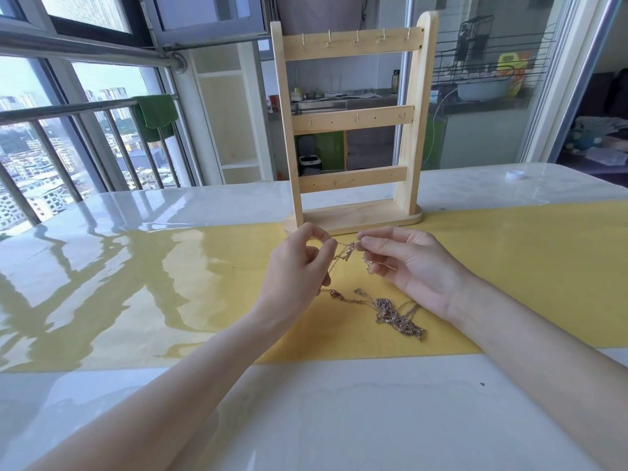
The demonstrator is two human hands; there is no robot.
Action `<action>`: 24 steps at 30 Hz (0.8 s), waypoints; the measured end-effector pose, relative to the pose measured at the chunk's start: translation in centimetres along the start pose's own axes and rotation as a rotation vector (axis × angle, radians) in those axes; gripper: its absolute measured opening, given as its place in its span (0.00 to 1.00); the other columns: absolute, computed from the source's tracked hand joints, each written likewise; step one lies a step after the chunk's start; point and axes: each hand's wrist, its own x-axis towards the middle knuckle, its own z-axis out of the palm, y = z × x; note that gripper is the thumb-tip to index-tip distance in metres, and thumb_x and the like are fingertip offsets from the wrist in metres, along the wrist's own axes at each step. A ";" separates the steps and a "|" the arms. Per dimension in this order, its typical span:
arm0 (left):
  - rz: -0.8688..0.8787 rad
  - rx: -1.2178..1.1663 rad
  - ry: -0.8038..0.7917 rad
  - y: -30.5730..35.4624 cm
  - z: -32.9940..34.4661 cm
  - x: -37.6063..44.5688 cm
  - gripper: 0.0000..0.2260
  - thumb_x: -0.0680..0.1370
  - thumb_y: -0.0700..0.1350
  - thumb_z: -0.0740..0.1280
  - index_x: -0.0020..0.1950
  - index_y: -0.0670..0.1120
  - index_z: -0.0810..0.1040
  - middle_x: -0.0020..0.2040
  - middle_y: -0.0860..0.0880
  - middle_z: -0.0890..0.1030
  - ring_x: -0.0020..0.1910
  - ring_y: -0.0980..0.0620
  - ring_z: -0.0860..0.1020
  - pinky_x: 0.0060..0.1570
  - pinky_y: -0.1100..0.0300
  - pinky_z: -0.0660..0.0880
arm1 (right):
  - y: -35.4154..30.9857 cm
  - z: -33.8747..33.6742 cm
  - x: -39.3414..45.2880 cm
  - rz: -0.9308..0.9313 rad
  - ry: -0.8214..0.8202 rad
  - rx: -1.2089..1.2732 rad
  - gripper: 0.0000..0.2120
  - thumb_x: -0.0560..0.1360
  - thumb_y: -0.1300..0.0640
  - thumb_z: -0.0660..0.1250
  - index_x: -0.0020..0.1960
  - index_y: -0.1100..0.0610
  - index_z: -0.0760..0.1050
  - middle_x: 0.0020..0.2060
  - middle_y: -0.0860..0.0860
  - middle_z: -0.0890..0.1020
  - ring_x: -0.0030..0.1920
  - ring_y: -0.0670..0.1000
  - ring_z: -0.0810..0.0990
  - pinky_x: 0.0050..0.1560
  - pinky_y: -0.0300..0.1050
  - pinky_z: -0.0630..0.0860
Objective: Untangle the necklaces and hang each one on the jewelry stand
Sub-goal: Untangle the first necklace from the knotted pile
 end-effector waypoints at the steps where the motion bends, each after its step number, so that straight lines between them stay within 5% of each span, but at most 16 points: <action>1: -0.007 0.001 0.000 0.0 0.1 0.0 0.08 0.80 0.44 0.62 0.40 0.49 0.70 0.22 0.53 0.73 0.19 0.58 0.66 0.24 0.68 0.65 | 0.0 0.1 0.0 -0.003 0.009 -0.029 0.05 0.68 0.66 0.70 0.44 0.61 0.80 0.35 0.52 0.83 0.36 0.46 0.77 0.36 0.36 0.74; 15: -0.197 -0.159 -0.216 0.8 -0.1 0.1 0.09 0.79 0.43 0.64 0.41 0.43 0.78 0.18 0.54 0.66 0.18 0.57 0.61 0.23 0.68 0.61 | 0.1 0.5 -0.2 -0.075 0.005 -0.149 0.04 0.75 0.67 0.66 0.44 0.61 0.79 0.33 0.52 0.82 0.35 0.46 0.77 0.34 0.36 0.73; 24: -0.255 -0.238 -0.224 0.7 -0.3 0.1 0.05 0.77 0.42 0.66 0.42 0.45 0.74 0.22 0.52 0.72 0.20 0.55 0.63 0.24 0.66 0.61 | 0.0 0.2 0.0 -0.096 0.065 -0.116 0.05 0.76 0.68 0.64 0.45 0.62 0.77 0.32 0.53 0.81 0.34 0.47 0.75 0.32 0.37 0.72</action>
